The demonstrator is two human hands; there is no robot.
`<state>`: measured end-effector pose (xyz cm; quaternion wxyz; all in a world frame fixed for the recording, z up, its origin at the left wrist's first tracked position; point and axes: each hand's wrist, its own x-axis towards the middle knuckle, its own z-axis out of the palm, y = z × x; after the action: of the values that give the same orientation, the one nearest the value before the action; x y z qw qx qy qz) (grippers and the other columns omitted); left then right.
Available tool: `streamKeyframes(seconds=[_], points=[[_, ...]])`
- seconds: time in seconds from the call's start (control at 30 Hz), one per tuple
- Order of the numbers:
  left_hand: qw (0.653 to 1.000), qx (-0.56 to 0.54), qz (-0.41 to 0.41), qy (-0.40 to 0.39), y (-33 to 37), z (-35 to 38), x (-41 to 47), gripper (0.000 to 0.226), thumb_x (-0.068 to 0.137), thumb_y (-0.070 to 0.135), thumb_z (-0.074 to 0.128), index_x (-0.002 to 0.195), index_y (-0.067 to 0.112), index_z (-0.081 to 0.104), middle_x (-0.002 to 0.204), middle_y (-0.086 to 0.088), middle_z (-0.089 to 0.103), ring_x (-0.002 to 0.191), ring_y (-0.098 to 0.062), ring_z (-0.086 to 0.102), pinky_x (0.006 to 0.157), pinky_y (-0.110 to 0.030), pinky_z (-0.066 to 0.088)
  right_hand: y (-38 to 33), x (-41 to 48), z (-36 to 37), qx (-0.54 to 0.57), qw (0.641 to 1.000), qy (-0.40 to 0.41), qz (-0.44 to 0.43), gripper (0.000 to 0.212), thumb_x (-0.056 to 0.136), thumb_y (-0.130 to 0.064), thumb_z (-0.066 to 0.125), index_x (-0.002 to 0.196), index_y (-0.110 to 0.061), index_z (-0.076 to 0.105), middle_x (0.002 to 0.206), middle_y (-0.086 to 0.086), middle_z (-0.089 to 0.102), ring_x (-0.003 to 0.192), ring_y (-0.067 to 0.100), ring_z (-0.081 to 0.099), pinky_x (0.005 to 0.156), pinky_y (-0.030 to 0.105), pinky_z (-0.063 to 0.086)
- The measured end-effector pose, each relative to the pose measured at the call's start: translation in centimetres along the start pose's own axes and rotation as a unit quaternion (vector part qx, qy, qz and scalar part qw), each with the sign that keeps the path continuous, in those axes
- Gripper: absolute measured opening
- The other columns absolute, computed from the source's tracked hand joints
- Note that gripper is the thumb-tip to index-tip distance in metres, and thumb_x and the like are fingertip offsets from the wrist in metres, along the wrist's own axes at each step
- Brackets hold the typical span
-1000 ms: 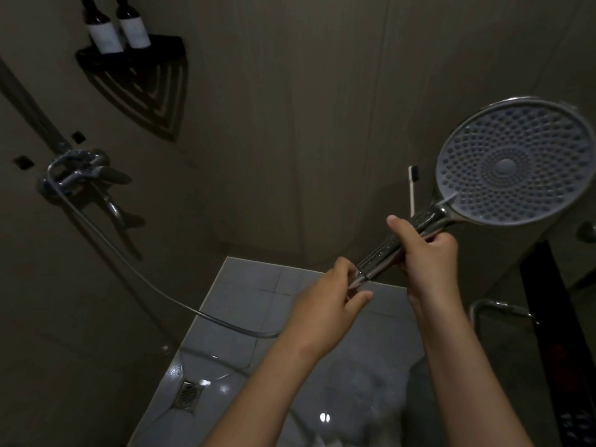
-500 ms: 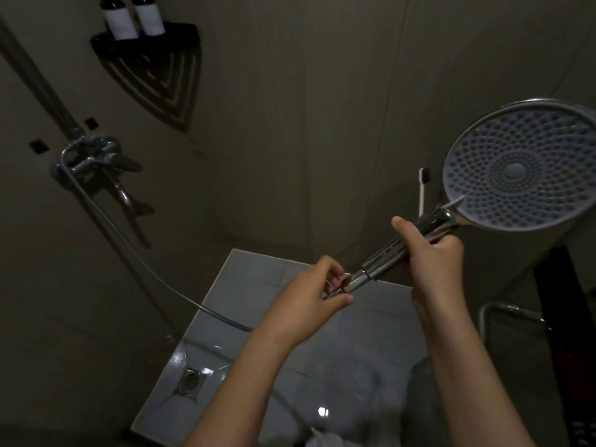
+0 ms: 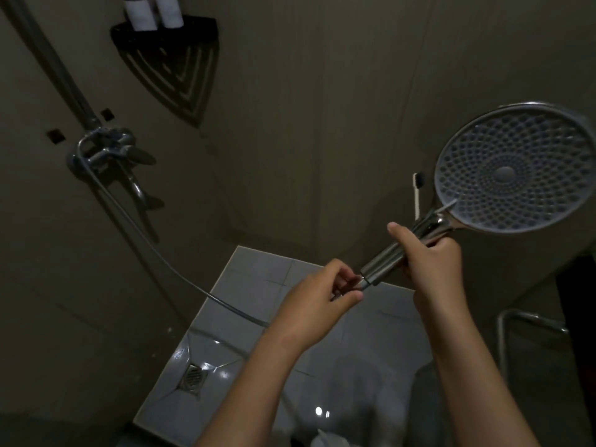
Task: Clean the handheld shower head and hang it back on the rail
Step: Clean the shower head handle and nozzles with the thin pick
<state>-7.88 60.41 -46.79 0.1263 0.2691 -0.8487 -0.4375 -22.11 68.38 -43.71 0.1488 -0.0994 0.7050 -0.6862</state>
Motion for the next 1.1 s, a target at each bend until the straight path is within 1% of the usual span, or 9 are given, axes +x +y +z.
streamKeyframes(seconds=[0.23, 0.37, 0.53, 0.67, 0.77, 0.83, 0.93, 1.0, 1.1], points=[[1.0, -0.013, -0.004, 0.0, -1.3, -1.7, 0.2, 0.024, 0.086, 0.033, 0.061, 0.11, 0.033, 0.056, 0.104, 0.014, 0.066, 0.097, -0.002, 0.06, 0.09, -0.036, 0.05, -0.8, -1.7, 3.2, -0.044, 0.998, -0.036, -0.008, 0.027, 0.076, -0.024, 0.076, 0.058, -0.016, 0.058, 0.062, 0.0, 0.061, 0.06, 0.013, 0.057, 0.068, 0.032, 0.046], [1.0, -0.012, -0.008, -0.008, -1.6, -2.8, 0.3, 0.028, 0.09, 0.033, 0.057, 0.118, 0.034, 0.052, 0.114, 0.013, 0.063, 0.103, -0.003, 0.059, 0.093, -0.035, 0.05, -1.4, -2.1, 5.1, -0.082, 0.994, -0.066, -0.002, 0.021, 0.077, -0.029, 0.075, 0.065, -0.016, 0.064, 0.071, 0.001, 0.067, 0.068, 0.012, 0.062, 0.071, 0.031, 0.048], [0.999, -0.048, -0.021, -0.016, -2.4, -4.7, 0.6, 0.031, 0.091, 0.035, 0.055, 0.121, 0.03, 0.049, 0.111, 0.011, 0.064, 0.101, -0.006, 0.061, 0.093, -0.036, 0.05, -1.9, -1.8, 7.7, -0.162, 0.976, -0.143, 0.008, 0.022, 0.076, -0.035, 0.075, 0.081, -0.015, 0.069, 0.081, 0.001, 0.07, 0.079, 0.011, 0.065, 0.073, 0.031, 0.05], [0.998, -0.06, -0.031, -0.001, -3.6, -6.4, 1.1, 0.022, 0.092, 0.032, 0.055, 0.112, 0.024, 0.049, 0.119, 0.013, 0.06, 0.103, -0.006, 0.062, 0.09, -0.035, 0.051, -2.4, -1.6, 10.4, -0.196, 0.965, -0.176, 0.009, 0.032, 0.075, -0.039, 0.075, 0.089, -0.01, 0.07, 0.081, 0.0, 0.069, 0.075, 0.008, 0.063, 0.069, 0.029, 0.049], [0.996, -0.08, -0.032, 0.015, -4.6, -7.6, 1.6, 0.01, 0.091, 0.027, 0.056, 0.099, 0.027, 0.05, 0.103, 0.016, 0.062, 0.096, -0.003, 0.063, 0.085, -0.03, 0.051, -3.2, -1.8, 12.1, -0.215, 0.955, -0.206, -0.003, 0.019, 0.077, -0.038, 0.073, 0.077, -0.022, 0.064, 0.073, -0.009, 0.063, 0.071, 0.004, 0.059, 0.065, 0.026, 0.047], [0.995, -0.088, -0.033, 0.024, -5.2, -8.4, 2.1, 0.015, 0.091, 0.026, 0.057, 0.091, 0.038, 0.048, 0.096, 0.015, 0.064, 0.093, -0.002, 0.064, 0.083, -0.029, 0.052, -3.7, -2.0, 13.5, -0.23, 0.948, -0.221, -0.005, 0.022, 0.078, -0.038, 0.072, 0.07, -0.025, 0.056, 0.072, -0.007, 0.061, 0.072, 0.008, 0.06, 0.072, 0.03, 0.05], [0.992, -0.115, -0.046, 0.04, -6.4, -9.4, 2.7, 0.023, 0.091, 0.025, 0.056, 0.109, 0.037, 0.05, 0.104, 0.01, 0.068, 0.096, -0.004, 0.065, 0.089, -0.035, 0.053, -4.3, -2.1, 15.6, -0.242, 0.94, -0.242, -0.012, 0.021, 0.079, -0.038, 0.071, 0.069, -0.026, 0.057, 0.074, -0.005, 0.064, 0.076, 0.01, 0.062, 0.077, 0.034, 0.052], [0.987, -0.143, -0.056, 0.053, -7.0, -10.0, 2.9, 0.034, 0.092, 0.021, 0.054, 0.123, 0.034, 0.047, 0.11, 0.006, 0.067, 0.1, -0.005, 0.064, 0.094, -0.038, 0.052, -4.5, -2.1, 16.8, -0.24, 0.937, -0.253, -0.027, 0.018, 0.078, -0.038, 0.072, 0.073, -0.023, 0.063, 0.077, -0.003, 0.067, 0.079, 0.01, 0.064, 0.071, 0.03, 0.053], [0.979, -0.176, -0.066, 0.073, -8.0, -11.0, 3.1, 0.037, 0.092, 0.019, 0.052, 0.124, 0.037, 0.046, 0.111, 0.004, 0.067, 0.103, -0.009, 0.064, 0.095, -0.041, 0.051, -4.5, -2.3, 18.6, -0.216, 0.935, -0.276, -0.046, 0.017, 0.078, -0.036, 0.072, 0.078, -0.02, 0.067, 0.079, 0.0, 0.07, 0.078, 0.01, 0.067, 0.066, 0.026, 0.053]])
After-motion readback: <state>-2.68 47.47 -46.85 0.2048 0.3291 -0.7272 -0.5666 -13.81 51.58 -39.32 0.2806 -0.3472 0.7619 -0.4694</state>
